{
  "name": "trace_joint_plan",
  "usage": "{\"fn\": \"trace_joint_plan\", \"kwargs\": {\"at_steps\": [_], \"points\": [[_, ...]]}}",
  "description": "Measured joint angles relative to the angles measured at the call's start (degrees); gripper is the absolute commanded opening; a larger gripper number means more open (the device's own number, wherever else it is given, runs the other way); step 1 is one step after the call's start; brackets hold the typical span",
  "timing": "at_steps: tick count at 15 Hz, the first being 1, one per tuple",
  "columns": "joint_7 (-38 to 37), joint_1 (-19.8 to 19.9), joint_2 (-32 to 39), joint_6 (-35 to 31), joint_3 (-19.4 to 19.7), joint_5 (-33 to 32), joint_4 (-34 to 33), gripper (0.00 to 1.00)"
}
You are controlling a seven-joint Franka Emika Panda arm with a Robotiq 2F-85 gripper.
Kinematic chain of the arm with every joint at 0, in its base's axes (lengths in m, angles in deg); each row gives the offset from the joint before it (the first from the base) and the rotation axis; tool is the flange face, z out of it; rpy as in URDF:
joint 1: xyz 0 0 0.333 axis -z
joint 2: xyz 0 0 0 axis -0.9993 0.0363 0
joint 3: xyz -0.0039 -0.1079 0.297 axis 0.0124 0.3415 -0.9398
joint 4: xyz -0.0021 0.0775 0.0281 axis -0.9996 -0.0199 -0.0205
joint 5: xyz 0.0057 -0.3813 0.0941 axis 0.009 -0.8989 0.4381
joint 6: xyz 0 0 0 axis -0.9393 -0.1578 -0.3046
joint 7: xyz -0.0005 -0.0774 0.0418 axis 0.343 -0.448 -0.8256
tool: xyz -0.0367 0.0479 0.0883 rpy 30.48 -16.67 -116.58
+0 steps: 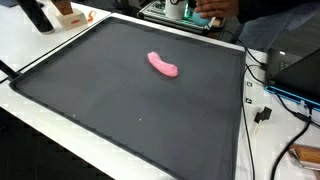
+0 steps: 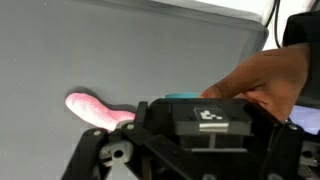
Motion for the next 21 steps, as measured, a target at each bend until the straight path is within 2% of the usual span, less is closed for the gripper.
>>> {"fn": "trace_joint_plan", "kwargs": {"at_steps": [3, 4, 5, 10, 13, 14, 21], "points": [[0.0, 0.0, 0.0, 0.0, 0.0, 0.0, 0.0, 1.00], [0.0, 0.0, 0.0, 0.0, 0.0, 0.0, -0.1, 0.75], [0.0, 0.0, 0.0, -0.1, 0.0, 0.0, -0.1, 0.75], [0.0, 0.0, -0.2, -0.7, 0.0, 0.0, -0.3, 0.35], [0.0, 0.0, -0.2, -0.7, 0.0, 0.0, -0.4, 0.35], [0.0, 0.0, -0.2, -0.7, 0.0, 0.0, -0.4, 0.60], [0.0, 0.0, -0.1, -0.7, 0.0, 0.0, -0.4, 0.60]]}}
